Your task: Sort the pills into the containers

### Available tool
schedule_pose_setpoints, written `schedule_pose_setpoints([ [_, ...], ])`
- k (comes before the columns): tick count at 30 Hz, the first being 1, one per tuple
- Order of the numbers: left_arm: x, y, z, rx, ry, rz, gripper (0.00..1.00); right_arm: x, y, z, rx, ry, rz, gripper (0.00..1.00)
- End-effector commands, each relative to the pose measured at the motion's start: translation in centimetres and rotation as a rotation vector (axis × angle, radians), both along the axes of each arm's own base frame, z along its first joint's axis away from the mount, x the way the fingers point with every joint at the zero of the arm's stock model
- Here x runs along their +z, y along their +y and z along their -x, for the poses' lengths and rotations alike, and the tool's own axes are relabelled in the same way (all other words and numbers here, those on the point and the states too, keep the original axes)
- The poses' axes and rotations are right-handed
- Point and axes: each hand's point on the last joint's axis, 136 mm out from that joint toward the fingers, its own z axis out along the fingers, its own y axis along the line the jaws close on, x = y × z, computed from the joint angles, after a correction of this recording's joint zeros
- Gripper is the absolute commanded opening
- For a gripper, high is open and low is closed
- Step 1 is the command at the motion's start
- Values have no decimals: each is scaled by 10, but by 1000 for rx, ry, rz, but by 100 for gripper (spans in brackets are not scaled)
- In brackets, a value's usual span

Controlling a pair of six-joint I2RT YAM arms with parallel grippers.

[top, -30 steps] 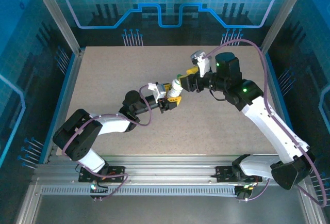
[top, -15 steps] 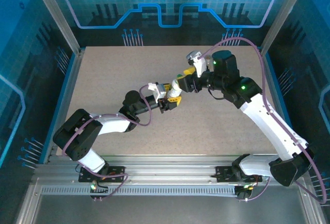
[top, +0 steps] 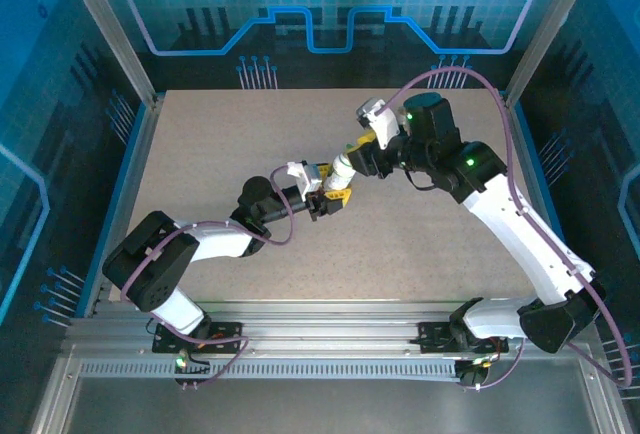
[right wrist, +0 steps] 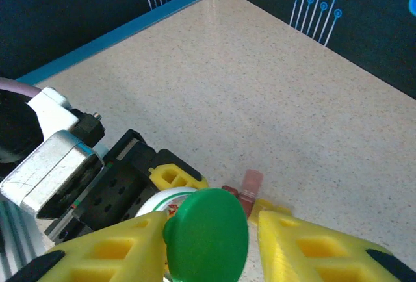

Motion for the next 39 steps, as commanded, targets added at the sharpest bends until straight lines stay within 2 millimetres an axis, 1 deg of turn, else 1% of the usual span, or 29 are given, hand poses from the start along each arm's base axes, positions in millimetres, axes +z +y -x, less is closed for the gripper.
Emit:
schedule_pose_setpoints([
  [1,20,1,13,-34,-80,37,23,6,-6,0,-8,-19,46,39],
  [6,21,2,16,-33,-89,42,23,5,-9,-2,-14,-7,93,36],
  [13,22,3,17,-30,-107,29,23,-3,-4,5,42,75,133,24],
  [17,23,4,17,-26,-125,24,23,-10,-1,8,64,123,155,22],
  [22,23,5,18,-20,-138,16,23,-14,3,13,87,152,182,18],
  [26,21,4,18,-20,-141,5,23,-13,6,15,100,151,193,10],
  [28,21,5,18,-19,-145,3,23,-12,6,15,101,147,198,8],
  [31,22,5,18,-16,-151,1,23,-15,6,15,110,150,219,0],
  [33,22,5,18,-16,-153,-3,24,-16,6,17,127,144,233,0],
  [34,21,5,19,-18,-153,-7,26,-17,8,18,146,137,240,0],
  [37,17,5,18,-14,-161,-27,42,-13,14,21,230,63,236,0],
  [39,13,5,18,-13,-162,-48,48,-7,19,18,272,-12,221,0],
])
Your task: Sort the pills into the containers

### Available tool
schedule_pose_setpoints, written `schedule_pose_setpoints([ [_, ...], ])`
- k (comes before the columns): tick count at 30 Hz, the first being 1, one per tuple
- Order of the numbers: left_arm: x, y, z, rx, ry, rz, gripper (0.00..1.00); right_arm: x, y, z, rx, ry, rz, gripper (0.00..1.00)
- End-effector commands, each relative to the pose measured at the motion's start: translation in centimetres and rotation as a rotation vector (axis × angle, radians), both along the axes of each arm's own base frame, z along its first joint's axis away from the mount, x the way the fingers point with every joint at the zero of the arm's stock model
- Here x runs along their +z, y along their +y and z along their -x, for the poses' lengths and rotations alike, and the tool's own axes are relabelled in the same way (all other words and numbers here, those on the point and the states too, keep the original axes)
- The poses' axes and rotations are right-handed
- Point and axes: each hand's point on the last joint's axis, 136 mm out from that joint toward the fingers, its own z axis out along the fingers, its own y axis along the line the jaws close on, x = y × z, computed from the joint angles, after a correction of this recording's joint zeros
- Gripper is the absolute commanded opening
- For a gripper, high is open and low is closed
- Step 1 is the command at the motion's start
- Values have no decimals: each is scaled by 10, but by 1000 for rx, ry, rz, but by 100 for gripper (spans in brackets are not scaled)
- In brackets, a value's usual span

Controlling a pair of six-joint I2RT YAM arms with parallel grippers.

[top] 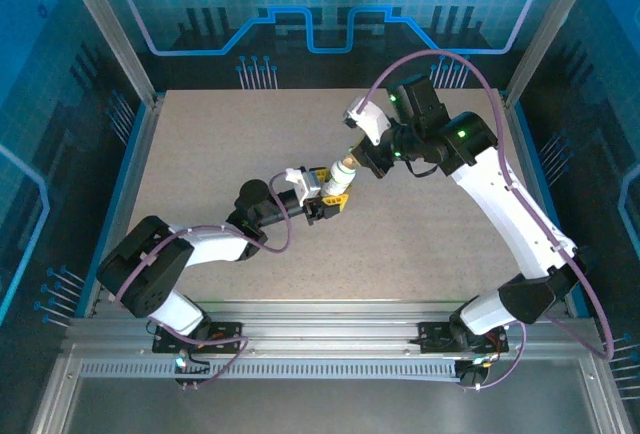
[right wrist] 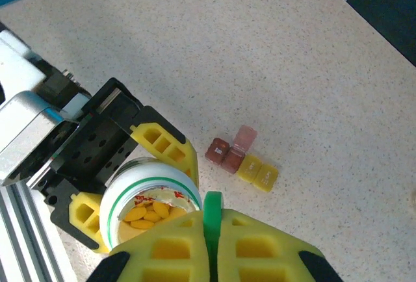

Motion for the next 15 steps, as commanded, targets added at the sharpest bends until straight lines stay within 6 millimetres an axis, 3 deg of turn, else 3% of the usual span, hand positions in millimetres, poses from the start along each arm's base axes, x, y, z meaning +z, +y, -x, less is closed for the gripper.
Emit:
schedule_pose_setpoints([
  [1,14,-1,10,-22,-94,-9,51,6,20,14,193,-86,-34,0],
  [4,8,-2,10,-28,-82,-20,57,15,28,12,277,-190,-64,0],
  [9,4,-2,14,-46,-71,-29,78,20,35,5,361,-272,-59,0],
  [12,2,-1,17,-61,-75,-43,89,16,35,11,449,-303,-16,0],
  [15,4,1,21,-106,-46,-49,92,14,30,22,577,-417,39,0],
])
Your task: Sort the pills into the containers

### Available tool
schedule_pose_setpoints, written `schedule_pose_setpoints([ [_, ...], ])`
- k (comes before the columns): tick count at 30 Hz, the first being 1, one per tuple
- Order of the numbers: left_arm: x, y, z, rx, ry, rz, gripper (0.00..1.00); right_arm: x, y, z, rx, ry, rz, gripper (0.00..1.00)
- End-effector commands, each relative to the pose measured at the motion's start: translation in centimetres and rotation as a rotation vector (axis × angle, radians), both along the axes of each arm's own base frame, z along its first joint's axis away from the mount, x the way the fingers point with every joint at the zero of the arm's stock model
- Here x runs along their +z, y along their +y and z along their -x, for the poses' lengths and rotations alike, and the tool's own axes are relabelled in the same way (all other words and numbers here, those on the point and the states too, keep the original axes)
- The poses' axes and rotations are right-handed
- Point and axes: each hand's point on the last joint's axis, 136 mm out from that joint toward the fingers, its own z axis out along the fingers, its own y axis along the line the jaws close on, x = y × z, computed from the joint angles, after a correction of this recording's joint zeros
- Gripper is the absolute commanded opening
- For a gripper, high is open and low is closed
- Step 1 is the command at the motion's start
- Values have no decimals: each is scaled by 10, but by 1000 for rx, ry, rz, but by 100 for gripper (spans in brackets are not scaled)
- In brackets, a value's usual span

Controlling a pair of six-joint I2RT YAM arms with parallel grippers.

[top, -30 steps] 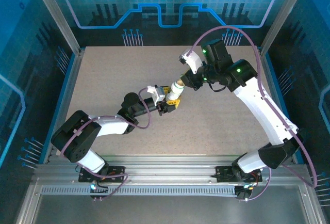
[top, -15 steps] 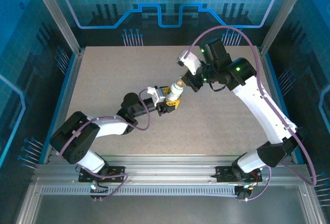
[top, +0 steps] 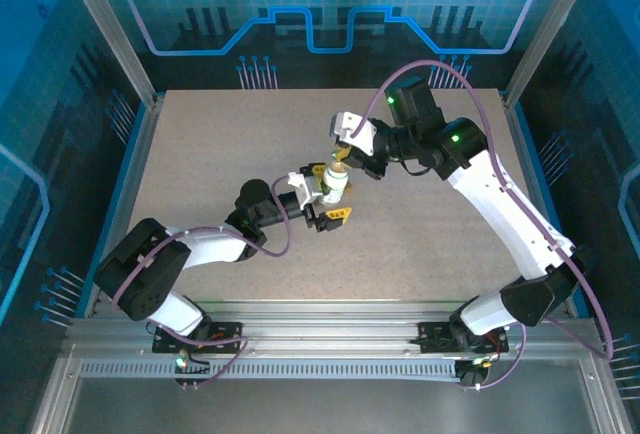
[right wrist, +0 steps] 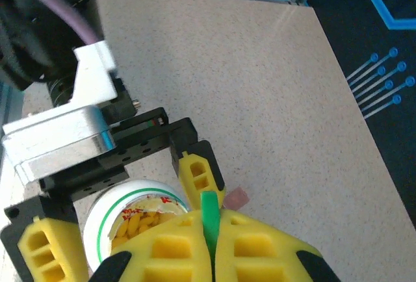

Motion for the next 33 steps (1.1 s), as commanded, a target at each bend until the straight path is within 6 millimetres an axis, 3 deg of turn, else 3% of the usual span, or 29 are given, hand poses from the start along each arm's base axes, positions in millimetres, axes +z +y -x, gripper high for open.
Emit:
schedule_pose_setpoints([
  [1,9,2,15,-93,5,1,92,8,-1,17,218,-196,10,0],
  [3,14,4,20,-156,46,19,92,9,-3,35,367,-337,-15,0],
  [5,21,6,24,-229,96,38,91,19,-3,41,424,-448,-97,0],
  [14,12,5,31,-355,222,-54,84,30,-1,53,510,-595,-170,0],
  [22,12,9,33,-323,197,-138,74,32,5,54,571,-607,-191,0],
  [33,21,11,42,-337,147,-127,61,23,8,49,573,-600,-207,0],
])
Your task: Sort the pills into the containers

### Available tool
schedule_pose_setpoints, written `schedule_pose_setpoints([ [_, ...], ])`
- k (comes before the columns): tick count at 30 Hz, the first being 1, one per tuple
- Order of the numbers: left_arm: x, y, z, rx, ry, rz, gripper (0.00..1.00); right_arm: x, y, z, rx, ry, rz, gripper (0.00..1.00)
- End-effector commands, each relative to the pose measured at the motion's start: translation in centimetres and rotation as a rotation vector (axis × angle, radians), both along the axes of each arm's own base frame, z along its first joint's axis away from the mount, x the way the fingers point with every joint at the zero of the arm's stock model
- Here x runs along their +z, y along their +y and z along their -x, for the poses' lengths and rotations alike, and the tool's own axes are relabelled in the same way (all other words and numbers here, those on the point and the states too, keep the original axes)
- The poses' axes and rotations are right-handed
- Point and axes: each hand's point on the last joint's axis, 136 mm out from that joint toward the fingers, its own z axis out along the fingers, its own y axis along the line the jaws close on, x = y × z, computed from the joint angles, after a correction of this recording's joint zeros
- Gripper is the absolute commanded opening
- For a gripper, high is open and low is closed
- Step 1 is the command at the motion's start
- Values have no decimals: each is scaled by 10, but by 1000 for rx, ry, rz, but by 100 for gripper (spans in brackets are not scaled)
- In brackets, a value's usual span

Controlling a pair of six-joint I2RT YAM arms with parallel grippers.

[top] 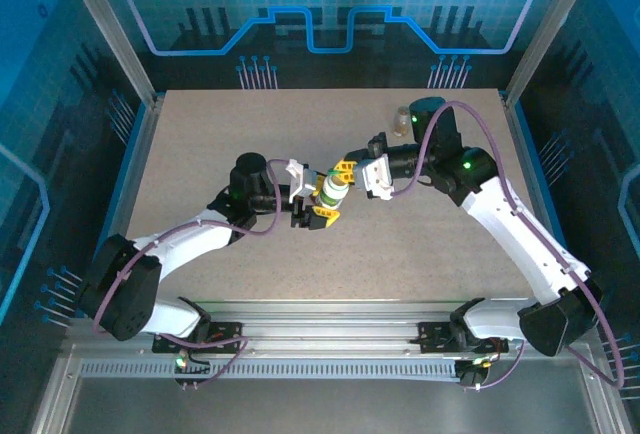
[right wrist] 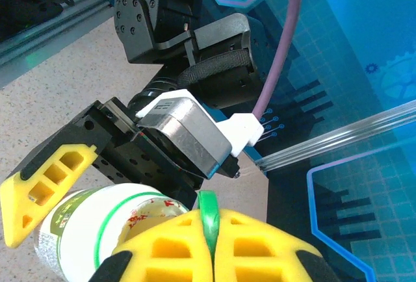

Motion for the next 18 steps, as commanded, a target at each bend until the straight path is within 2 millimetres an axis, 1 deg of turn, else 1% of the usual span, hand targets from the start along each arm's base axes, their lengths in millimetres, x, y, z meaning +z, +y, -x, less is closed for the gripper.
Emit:
schedule_pose_setpoints([
  [1,9,2,10,-47,-41,1,61,11,2,5,47,-34,-45,0],
  [3,7,2,12,-60,-32,-13,60,12,1,6,55,-31,-51,0],
  [5,7,2,13,-64,-33,-23,56,12,2,7,61,-28,-53,0],
  [7,7,1,13,-56,-48,-21,55,11,2,7,62,-17,-52,0],
  [10,9,0,12,-34,-73,-16,47,9,2,7,65,6,-48,0],
  [15,10,-1,13,-32,-85,-8,45,7,3,8,71,25,-55,0],
  [18,10,-2,13,-25,-93,-6,40,6,3,7,63,34,-59,4],
])
